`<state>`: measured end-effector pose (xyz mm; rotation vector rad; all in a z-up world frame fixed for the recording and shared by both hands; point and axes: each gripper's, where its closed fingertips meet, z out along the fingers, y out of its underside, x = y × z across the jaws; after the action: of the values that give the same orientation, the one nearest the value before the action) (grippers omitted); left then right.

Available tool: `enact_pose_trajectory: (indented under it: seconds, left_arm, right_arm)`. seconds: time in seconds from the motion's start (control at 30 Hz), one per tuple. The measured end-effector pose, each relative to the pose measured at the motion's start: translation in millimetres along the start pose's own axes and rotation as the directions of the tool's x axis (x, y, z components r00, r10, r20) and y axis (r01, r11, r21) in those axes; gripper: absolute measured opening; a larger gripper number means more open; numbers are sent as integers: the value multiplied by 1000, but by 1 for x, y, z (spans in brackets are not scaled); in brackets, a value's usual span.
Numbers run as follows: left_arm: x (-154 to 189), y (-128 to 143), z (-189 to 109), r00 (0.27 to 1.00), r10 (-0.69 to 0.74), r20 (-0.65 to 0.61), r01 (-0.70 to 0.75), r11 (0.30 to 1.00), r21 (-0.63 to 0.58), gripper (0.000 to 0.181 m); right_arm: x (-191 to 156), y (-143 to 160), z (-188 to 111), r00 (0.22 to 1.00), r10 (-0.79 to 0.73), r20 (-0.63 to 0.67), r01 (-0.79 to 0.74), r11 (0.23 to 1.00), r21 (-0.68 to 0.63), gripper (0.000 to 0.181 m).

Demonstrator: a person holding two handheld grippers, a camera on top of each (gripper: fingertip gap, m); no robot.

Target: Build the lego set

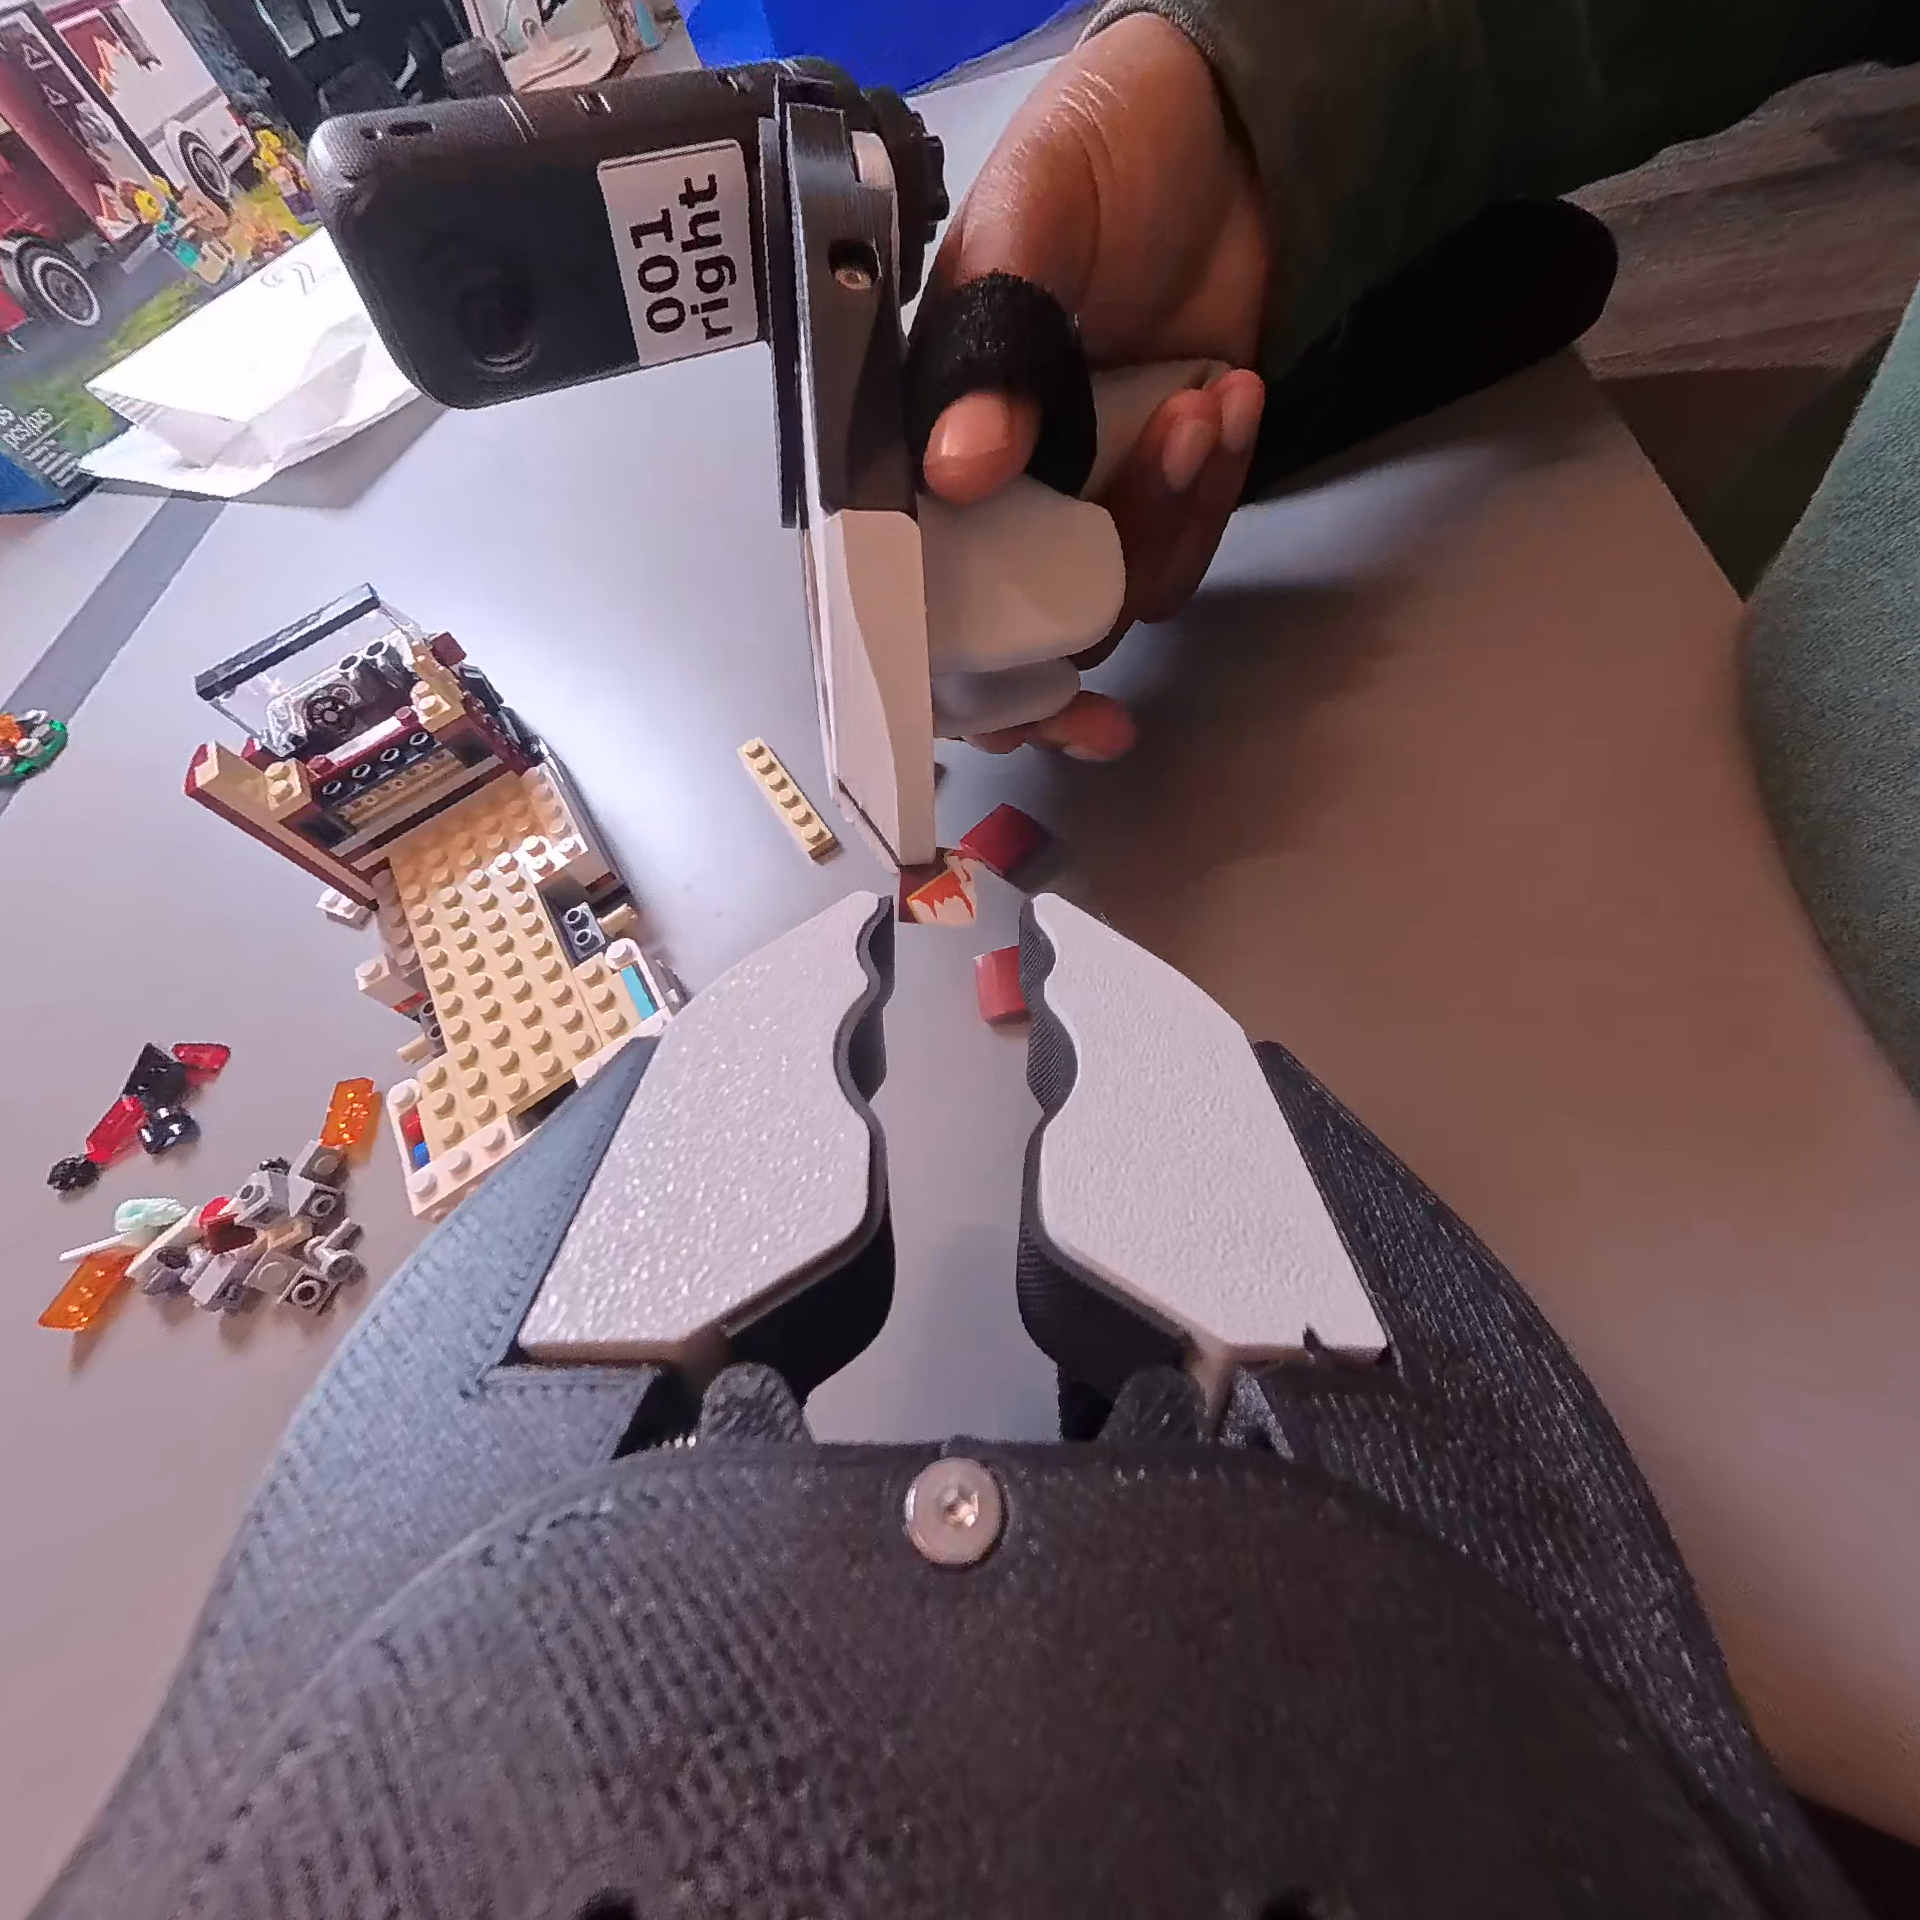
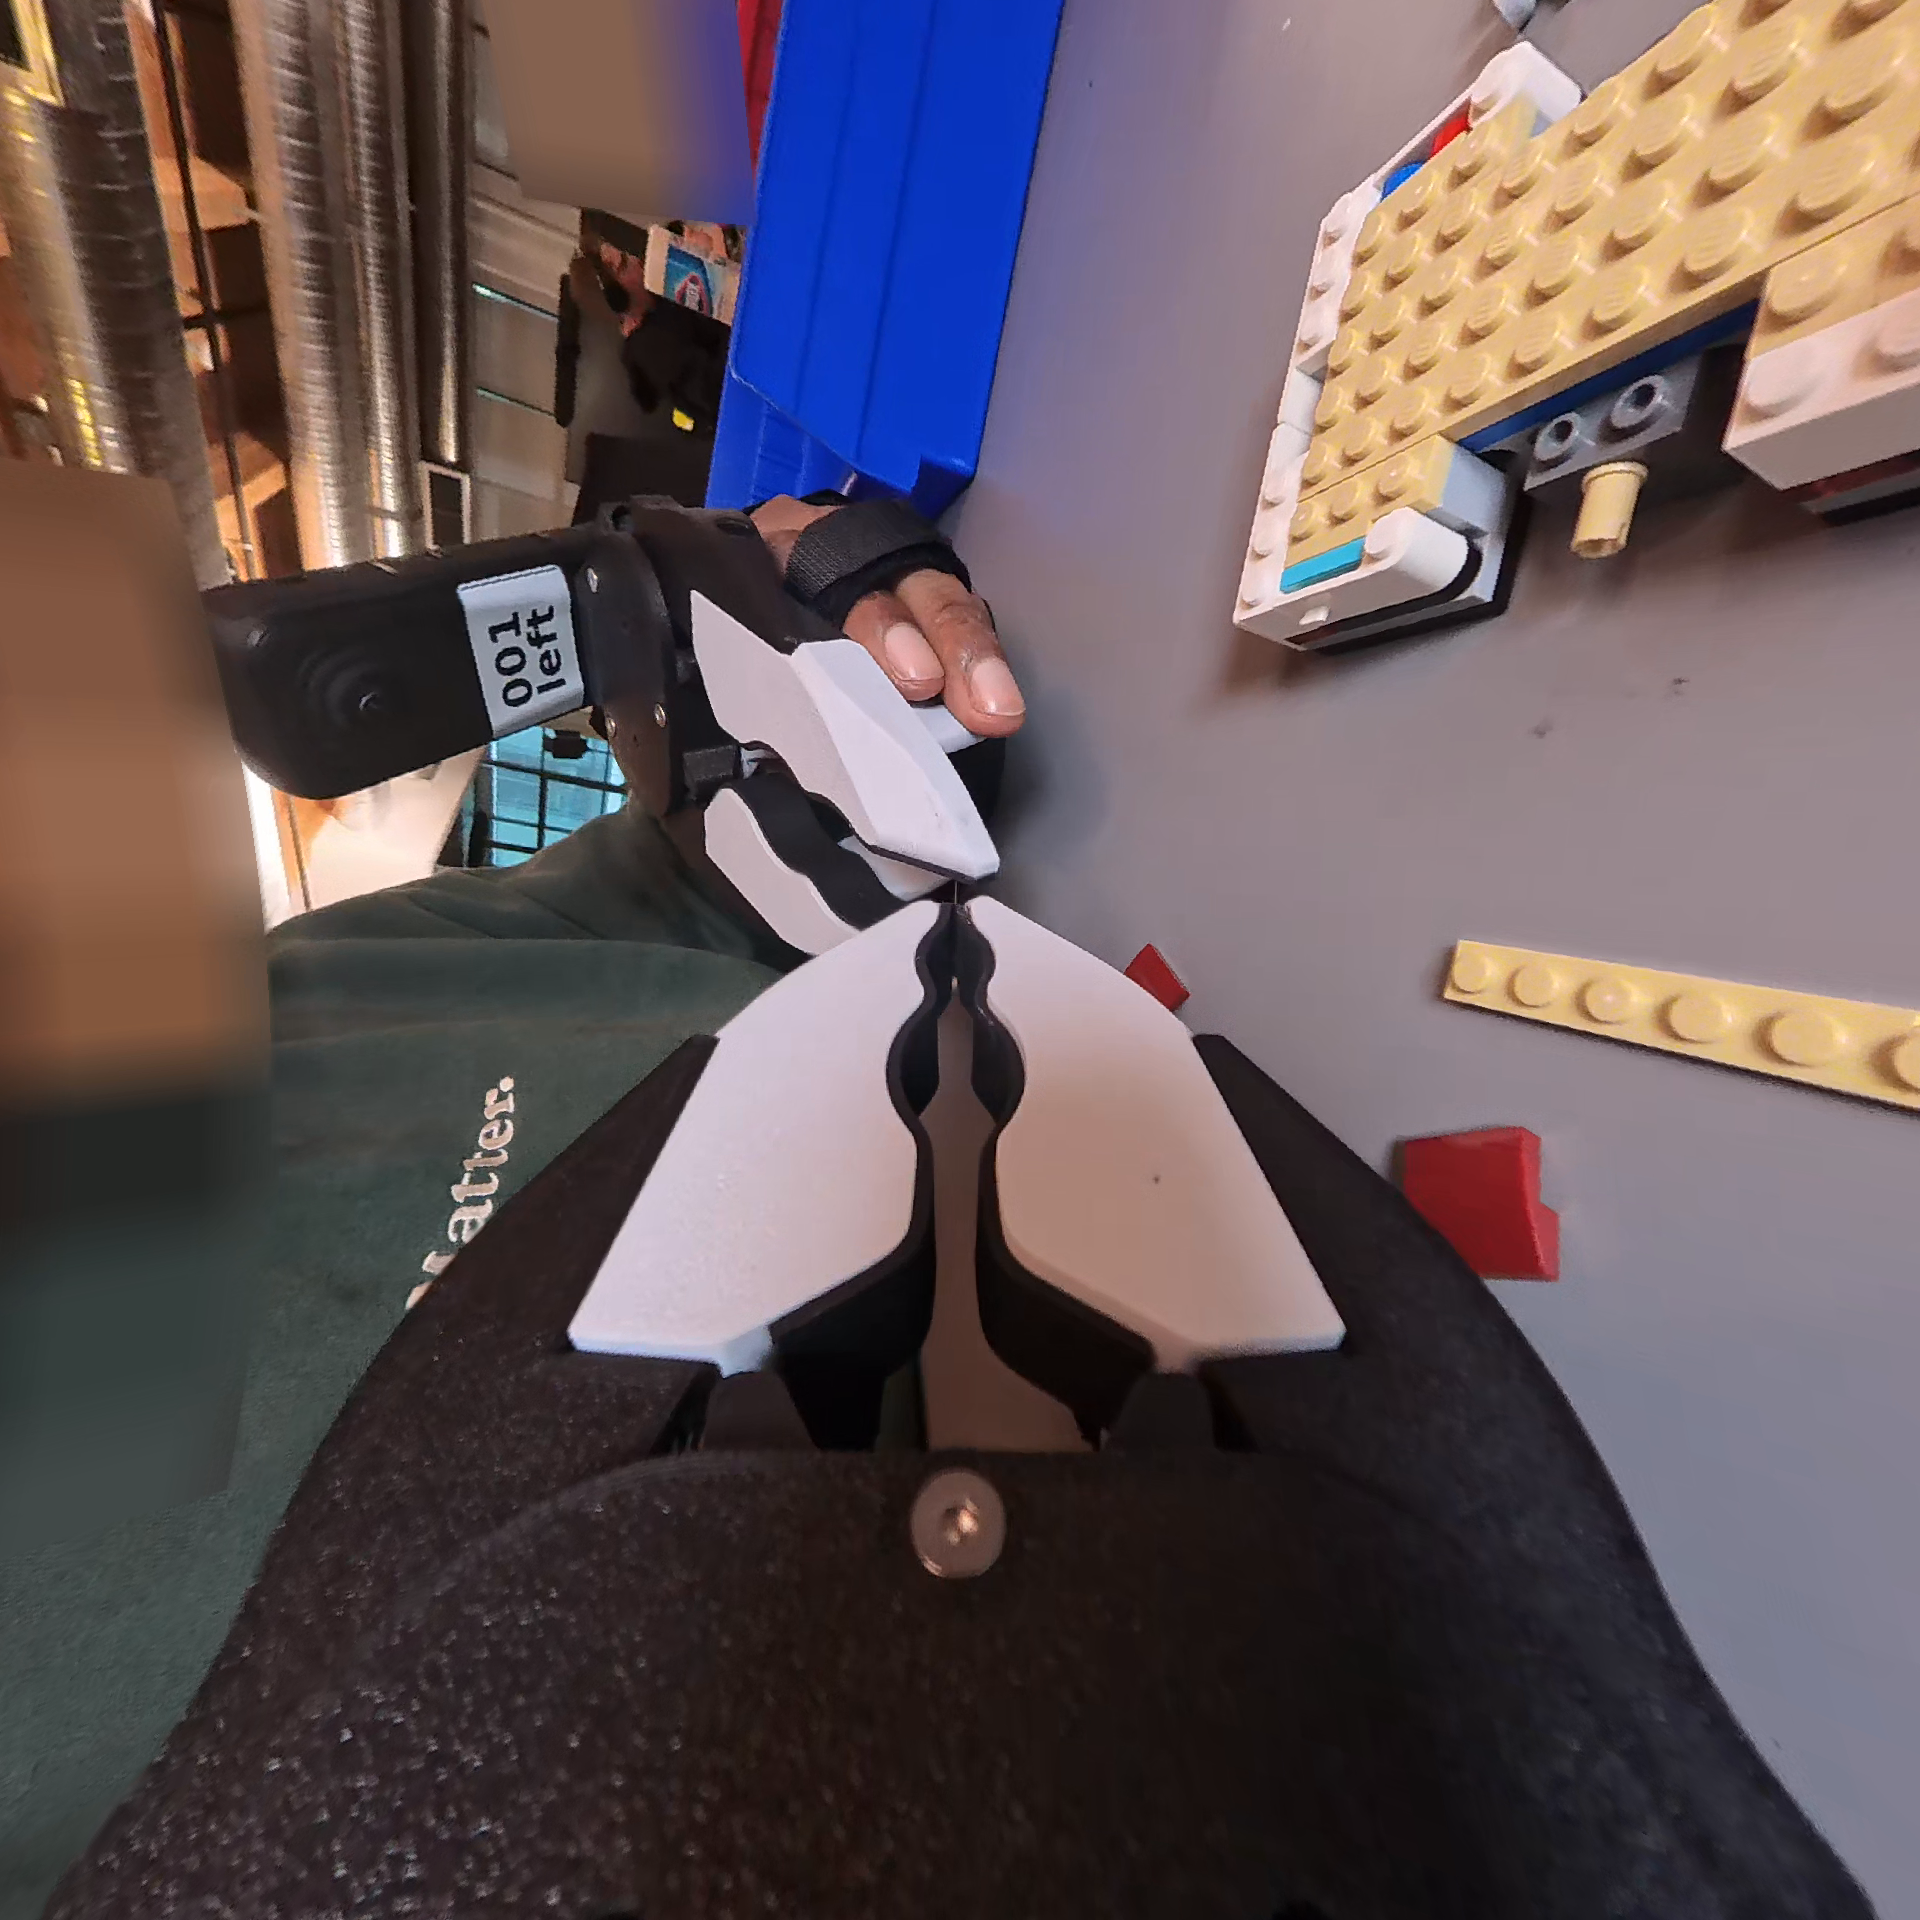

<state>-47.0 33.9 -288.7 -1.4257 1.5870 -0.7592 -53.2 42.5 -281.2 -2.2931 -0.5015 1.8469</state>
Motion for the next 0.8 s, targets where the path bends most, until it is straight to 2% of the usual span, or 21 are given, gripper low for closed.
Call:
enact_pose_trajectory:
  seconds: [0.17, 0.4, 0.6, 0.8]
  left_arm:
    - [1, 5, 0, 1000, 21, -5, -22, 999, -33, 22]
    - [8, 28, 5, 999, -2, -51, -7, 983, -183, 30]
    - [6, 29, 5, 997, -54, -56, 43, 983, -180, 27]
    - [11, 32, 7, 995, -52, -86, 34, 979, -203, 27]
  right_arm:
    - [5, 6, 0, 1000, 6, -29, -7, 999, -35, 0]
    - [20, 16, 1, 989, -11, -146, -7, 993, -118, 0]
    - [25, 19, 4, 980, 6, -197, -35, 988, -148, 0]
    - [29, 18, 4, 975, 39, -218, -70, 988, -139, 0]
